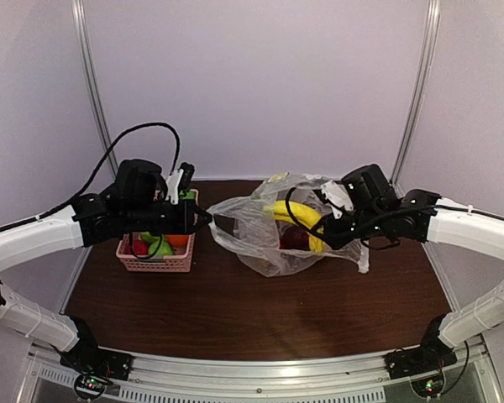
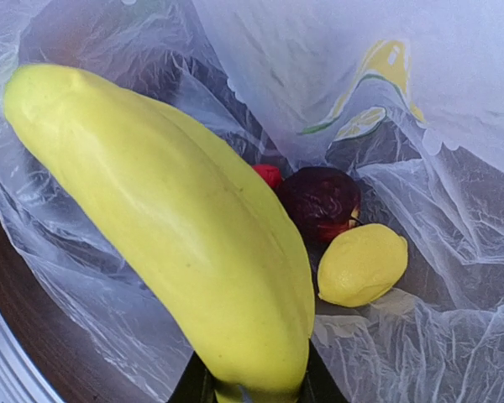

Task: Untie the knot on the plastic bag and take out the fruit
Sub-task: Pick up the fake fruit from the takeout bag.

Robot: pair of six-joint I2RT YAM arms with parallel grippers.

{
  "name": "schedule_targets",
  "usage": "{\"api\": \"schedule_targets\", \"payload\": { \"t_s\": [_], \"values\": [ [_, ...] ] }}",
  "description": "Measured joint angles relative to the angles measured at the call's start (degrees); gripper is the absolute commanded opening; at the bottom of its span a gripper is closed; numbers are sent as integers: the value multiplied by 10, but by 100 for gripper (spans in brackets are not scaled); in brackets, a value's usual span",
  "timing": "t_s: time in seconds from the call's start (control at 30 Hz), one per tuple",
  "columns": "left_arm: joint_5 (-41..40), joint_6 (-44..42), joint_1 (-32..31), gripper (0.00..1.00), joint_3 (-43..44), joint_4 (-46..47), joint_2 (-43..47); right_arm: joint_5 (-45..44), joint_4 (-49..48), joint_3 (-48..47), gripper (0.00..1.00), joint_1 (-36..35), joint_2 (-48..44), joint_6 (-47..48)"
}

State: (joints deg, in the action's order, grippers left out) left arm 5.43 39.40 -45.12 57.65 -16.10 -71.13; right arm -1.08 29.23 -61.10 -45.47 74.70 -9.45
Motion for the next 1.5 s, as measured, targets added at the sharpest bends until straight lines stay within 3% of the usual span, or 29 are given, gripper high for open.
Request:
{"api": "schedule_targets", "payload": {
  "t_s": [0.17,0.5,1.1,1.5],
  "values": [
    [1,-1,0,0,1,-1,-6,43,-4,0,14,-9,-17,0],
    [-36,-16,0,0,20,-24,10,-26,26,0,14,-14,-6,4],
    [-53,-41,37,0,30,-63,10,-33,50,2,13,-66,14,46],
    [-9,-50,58,0,25,-54,12,18,52,-9,14,-70,11,49]
  ]
}}
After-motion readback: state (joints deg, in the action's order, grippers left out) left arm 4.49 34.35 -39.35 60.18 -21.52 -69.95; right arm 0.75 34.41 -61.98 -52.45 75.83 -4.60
